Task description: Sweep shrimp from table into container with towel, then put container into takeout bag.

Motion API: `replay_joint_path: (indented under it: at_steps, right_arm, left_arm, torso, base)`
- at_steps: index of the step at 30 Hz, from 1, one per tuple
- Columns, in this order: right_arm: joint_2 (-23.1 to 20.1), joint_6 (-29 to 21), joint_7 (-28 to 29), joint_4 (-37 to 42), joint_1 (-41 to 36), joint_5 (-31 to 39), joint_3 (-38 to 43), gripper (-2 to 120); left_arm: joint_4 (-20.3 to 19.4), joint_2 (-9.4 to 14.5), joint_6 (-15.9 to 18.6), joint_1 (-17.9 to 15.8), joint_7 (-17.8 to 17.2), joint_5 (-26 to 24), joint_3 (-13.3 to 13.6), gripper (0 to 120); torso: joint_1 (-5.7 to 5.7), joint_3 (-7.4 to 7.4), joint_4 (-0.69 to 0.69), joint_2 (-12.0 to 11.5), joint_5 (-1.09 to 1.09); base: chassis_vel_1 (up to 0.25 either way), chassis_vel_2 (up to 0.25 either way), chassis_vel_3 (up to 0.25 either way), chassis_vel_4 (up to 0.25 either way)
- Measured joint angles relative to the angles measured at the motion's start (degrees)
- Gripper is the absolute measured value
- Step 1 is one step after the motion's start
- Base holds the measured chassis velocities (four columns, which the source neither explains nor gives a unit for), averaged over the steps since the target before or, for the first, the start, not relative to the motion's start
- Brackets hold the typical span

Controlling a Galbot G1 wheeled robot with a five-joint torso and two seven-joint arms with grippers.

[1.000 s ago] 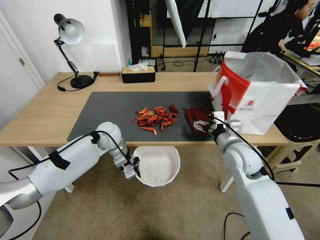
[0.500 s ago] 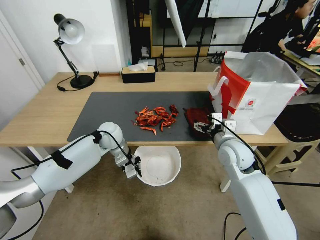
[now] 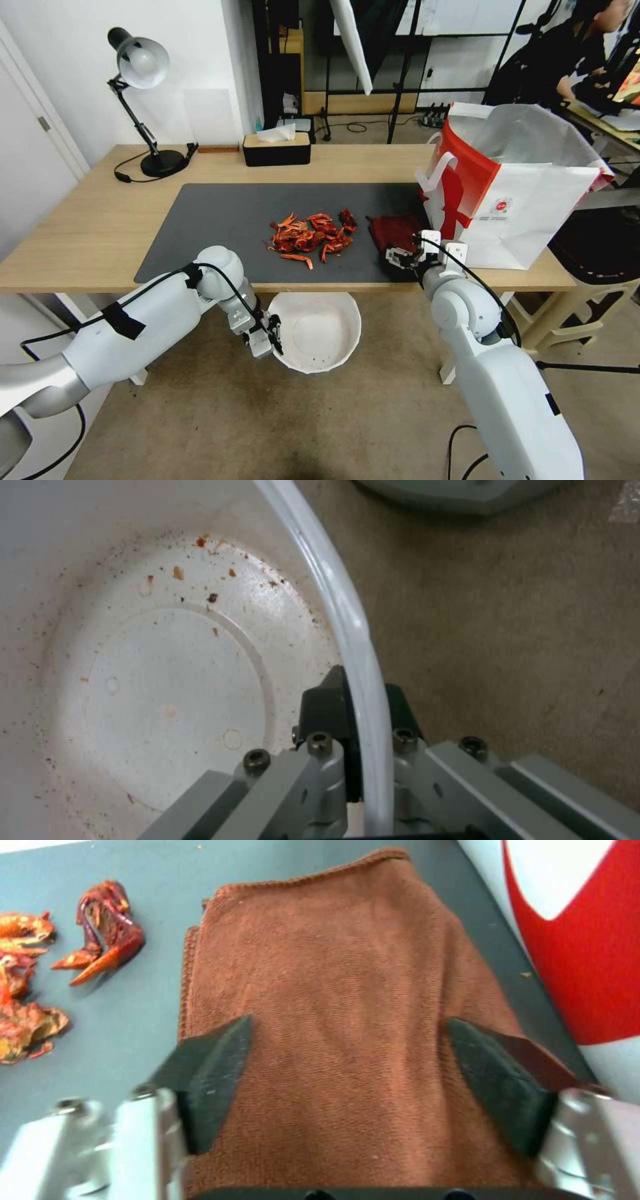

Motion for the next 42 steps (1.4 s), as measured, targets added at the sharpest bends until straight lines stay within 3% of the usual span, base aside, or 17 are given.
replay_joint_path:
  at_steps: [18,27,32,42]
  right_arm:
    - [-0.15,-0.05,-0.17,0.24,-0.66,-0.14,0.32,7]
    - [-2.22,0.16,-8.78,1.67,0.44,-3.23,1.21,2]
    - [-4.40,5.26,-16.72,1.61,2.58,-9.28,1.27,2]
    - [-7.28,14.37,-22.96,-8.17,11.26,-18.43,-3.44,2]
  left_arm:
    - [0.34,0.37,-1.15,0.75,-1.82,-0.20,-0.45,0]
    - [0.46,0.67,-1.34,1.17,-2.12,-0.23,-0.96,0]
    - [0.75,0.96,-1.39,1.67,-2.15,-0.23,-1.57,0]
    - [1.46,1.11,-1.92,2.14,-2.57,-0.28,-2.34,0]
  torso:
    - [0.00,0.01,0.04,0.00,0.03]
    - [0.01,0.03,0.02,-0.01,0.03]
    - [0.01,0.02,0.02,0.00,0.02]
    - [0.01,0.02,0.02,-0.01,0.02]
  base:
    - [0.000,0.000,0.000,0.000]
    - [0.000,0.000,0.000,0.000]
    - [0.000,0.000,0.000,0.000]
    - [0.000,0.000,0.000,0.000]
